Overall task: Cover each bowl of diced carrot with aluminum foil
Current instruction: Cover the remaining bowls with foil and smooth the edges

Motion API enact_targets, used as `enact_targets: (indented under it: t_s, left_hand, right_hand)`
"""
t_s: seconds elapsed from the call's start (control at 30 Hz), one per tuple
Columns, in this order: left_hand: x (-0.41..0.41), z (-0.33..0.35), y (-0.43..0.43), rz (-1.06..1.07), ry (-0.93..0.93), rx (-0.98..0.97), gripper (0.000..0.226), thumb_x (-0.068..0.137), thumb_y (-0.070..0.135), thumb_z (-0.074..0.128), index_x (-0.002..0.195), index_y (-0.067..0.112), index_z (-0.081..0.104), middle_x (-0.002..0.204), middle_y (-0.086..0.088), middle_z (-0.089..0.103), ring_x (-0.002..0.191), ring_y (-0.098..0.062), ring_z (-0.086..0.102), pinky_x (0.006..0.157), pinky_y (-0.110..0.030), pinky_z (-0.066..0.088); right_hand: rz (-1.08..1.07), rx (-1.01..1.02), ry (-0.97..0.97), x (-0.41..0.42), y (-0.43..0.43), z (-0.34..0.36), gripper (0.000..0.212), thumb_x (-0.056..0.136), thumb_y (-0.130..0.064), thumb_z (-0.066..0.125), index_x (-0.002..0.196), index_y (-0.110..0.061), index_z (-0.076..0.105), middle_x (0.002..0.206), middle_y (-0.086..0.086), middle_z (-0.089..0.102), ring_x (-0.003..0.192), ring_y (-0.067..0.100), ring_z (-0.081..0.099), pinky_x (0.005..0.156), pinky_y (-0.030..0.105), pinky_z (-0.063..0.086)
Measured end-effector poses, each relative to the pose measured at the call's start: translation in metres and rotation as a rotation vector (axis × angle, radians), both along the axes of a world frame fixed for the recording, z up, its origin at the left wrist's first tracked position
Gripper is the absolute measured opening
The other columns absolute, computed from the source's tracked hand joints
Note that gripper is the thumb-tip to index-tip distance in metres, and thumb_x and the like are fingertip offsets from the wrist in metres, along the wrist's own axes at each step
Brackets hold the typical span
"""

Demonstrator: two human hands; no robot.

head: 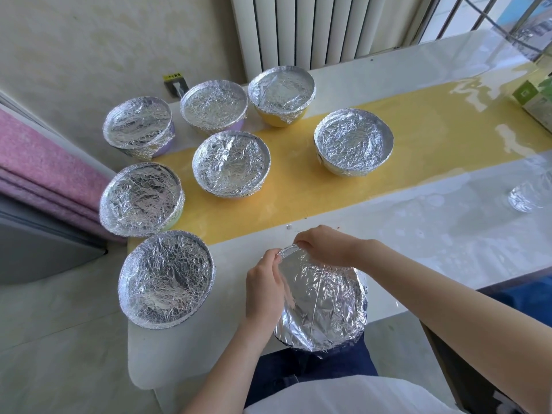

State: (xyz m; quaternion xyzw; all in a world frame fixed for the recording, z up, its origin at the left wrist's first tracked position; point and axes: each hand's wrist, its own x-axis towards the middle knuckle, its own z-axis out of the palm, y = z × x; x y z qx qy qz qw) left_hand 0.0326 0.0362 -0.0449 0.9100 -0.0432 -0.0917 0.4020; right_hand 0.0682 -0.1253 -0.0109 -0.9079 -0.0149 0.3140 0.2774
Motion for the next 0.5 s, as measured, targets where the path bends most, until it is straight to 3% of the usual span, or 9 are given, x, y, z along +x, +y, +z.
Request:
enact_targets:
  t_s: [0.13, 0.2, 0.27, 0.33, 0.4, 0.5]
  left_hand:
    - [-0.003, 0.002, 0.002, -0.031, -0.099, 0.011, 0.027, 0.097, 0.003, 0.041, 0.116, 0.006, 0.060, 0.100, -0.012, 0.070, 0.095, -0.022, 0.065, 0.070, -0.015, 0.042]
    - [0.001, 0.003, 0.002, -0.036, -0.155, 0.010, 0.023, 0.096, 0.003, 0.042, 0.111, 0.005, 0.060, 0.087, -0.010, 0.069, 0.079, -0.023, 0.066, 0.060, -0.012, 0.037]
    - [0.005, 0.006, 0.003, -0.034, -0.164, 0.011, 0.017, 0.097, 0.007, 0.041, 0.105, 0.004, 0.056, 0.075, -0.007, 0.064, 0.060, -0.021, 0.057, 0.051, -0.017, 0.031]
    - [0.006, 0.006, 0.004, -0.060, -0.176, 0.004, 0.014, 0.097, 0.006, 0.042, 0.103, 0.003, 0.054, 0.078, -0.011, 0.064, 0.065, -0.022, 0.058, 0.053, -0.022, 0.033]
    - [0.007, 0.005, 0.004, -0.079, -0.216, -0.025, 0.014, 0.095, 0.001, 0.046, 0.102, 0.005, 0.057, 0.093, -0.009, 0.063, 0.083, -0.015, 0.060, 0.068, -0.021, 0.046]
    - [0.011, 0.001, 0.003, -0.056, -0.289, -0.011, 0.014, 0.090, 0.000, 0.052, 0.097, 0.007, 0.062, 0.096, -0.002, 0.048, 0.091, -0.019, 0.051, 0.080, -0.030, 0.048]
  right_hand:
    - [0.056, 0.003, 0.048, 0.002, -0.002, 0.014, 0.032, 0.101, -0.013, 0.032, 0.118, -0.003, 0.058, 0.107, 0.012, 0.063, 0.099, 0.028, 0.056, 0.074, 0.029, 0.035]
    - [0.057, 0.044, 0.057, 0.005, -0.003, 0.023, 0.035, 0.103, -0.016, 0.029, 0.126, -0.008, 0.054, 0.102, 0.004, 0.056, 0.092, 0.019, 0.050, 0.065, 0.023, 0.030]
    - [0.056, 0.069, 0.057, 0.007, -0.002, 0.029, 0.036, 0.103, -0.018, 0.028, 0.128, -0.009, 0.053, 0.095, 0.000, 0.051, 0.084, 0.015, 0.045, 0.061, 0.025, 0.027]
    - [0.071, 0.062, 0.069, 0.007, -0.003, 0.031, 0.036, 0.103, -0.019, 0.028, 0.125, -0.007, 0.054, 0.091, 0.002, 0.051, 0.079, 0.016, 0.044, 0.059, 0.028, 0.026]
    - [0.075, 0.058, 0.092, 0.006, -0.004, 0.031, 0.037, 0.103, -0.019, 0.027, 0.122, -0.003, 0.054, 0.088, 0.005, 0.052, 0.070, 0.014, 0.043, 0.057, 0.027, 0.030]
    - [0.024, 0.095, 0.088, 0.004, -0.003, 0.029, 0.037, 0.103, -0.018, 0.027, 0.126, -0.006, 0.053, 0.081, -0.003, 0.052, 0.063, 0.002, 0.040, 0.055, 0.011, 0.032]
